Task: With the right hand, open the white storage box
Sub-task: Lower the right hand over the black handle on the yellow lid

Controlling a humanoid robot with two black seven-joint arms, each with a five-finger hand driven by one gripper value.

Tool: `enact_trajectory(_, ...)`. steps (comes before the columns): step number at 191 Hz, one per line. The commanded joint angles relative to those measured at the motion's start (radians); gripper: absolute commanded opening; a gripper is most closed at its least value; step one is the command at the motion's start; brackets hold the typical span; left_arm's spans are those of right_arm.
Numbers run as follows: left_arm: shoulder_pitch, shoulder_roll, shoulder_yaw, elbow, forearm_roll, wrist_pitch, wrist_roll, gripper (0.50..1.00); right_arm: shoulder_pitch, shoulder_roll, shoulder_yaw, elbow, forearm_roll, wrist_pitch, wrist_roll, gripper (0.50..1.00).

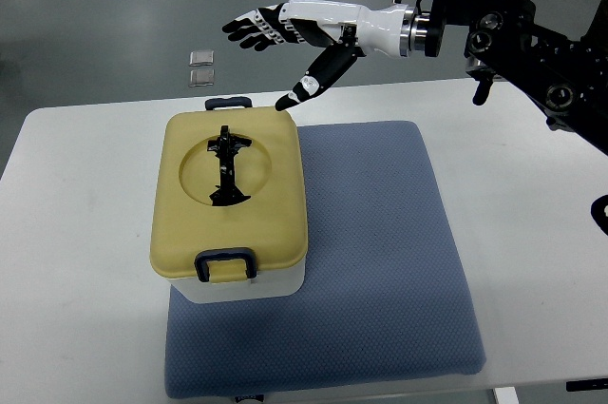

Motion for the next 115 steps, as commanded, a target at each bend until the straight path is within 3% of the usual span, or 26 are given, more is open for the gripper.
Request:
enact_trajectory(1,0.001,0.0,0.0,0.001,0.0,0.0,0.0,1.0,0.035,0.004,-0.052,0.036,-0.075,0.0,0.017,0.932)
enact_trajectory(72,-0.001,0.0,0.0,0.0,0.0,0.001,0.0,1.0,0.189,0.091,-0.184,0.107,-0.233,-0.021,0.031,0.932)
enact_trajectory(115,-0.001,0.0,0.0,0.0,0.0,0.0,0.0,1.0,0.271,0.137,-0.321,0.108,-0.362,-0.117,0.065,0.932)
